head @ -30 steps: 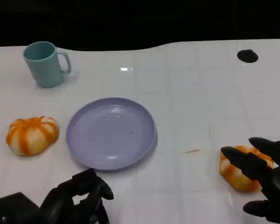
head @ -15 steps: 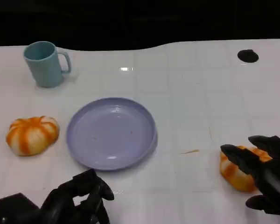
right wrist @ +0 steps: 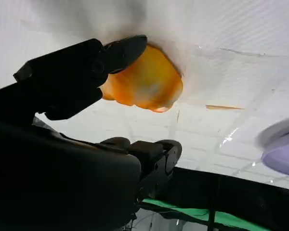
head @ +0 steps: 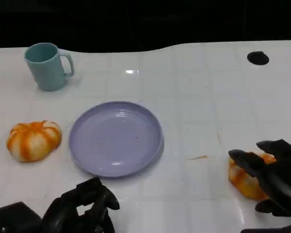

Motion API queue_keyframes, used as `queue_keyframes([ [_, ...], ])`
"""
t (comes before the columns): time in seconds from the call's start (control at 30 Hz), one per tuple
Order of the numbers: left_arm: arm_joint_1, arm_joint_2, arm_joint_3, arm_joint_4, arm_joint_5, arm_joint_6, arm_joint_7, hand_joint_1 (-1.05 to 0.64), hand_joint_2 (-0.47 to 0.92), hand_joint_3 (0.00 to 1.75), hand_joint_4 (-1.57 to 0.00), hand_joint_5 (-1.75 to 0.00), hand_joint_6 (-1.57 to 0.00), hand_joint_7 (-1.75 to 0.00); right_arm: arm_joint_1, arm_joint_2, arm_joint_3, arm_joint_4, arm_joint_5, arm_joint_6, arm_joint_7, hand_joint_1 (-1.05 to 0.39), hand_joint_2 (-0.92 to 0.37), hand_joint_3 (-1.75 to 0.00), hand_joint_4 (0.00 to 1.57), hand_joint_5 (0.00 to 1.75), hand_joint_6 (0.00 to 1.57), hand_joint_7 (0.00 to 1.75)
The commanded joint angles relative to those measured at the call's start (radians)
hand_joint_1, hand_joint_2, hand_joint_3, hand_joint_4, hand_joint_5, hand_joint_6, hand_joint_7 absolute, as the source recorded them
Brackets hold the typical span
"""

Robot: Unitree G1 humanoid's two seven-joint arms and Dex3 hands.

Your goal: Grasp the bread from the table and place it into the plate.

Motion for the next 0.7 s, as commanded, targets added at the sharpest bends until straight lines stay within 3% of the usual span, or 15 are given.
queue_keyframes([
  [0.03,0.008,0.006,0.005,-0.013,-0.009,0.009,0.003,-0.73,0.9,0.56,-0.84,-1.75,-0.72,-1.48,-0.034,-0.022,0.019,0.036,0.01,0.025,0.022,-0.27,-0.73,0.0,0.05,0.37,0.3,0.0],
  [0.37,0.017,0.006,0.0,-0.026,-0.003,0.005,0.005,-0.74,0.92,0.52,-0.83,-1.75,-0.71,-1.46,-0.075,-0.025,0.032,0.101,0.088,0.065,0.081,-0.25,-0.78,-0.02,0.06,0.31,0.28,0.0],
  [0.7,0.022,0.004,-0.001,-0.035,0.0,0.007,0.01,-0.75,0.92,0.52,-0.82,-1.75,-0.72,-1.45,-0.135,-0.04,0.054,0.152,0.114,0.096,0.134,-0.26,-0.79,0.0,0.2,0.2,0.35,0.02],
])
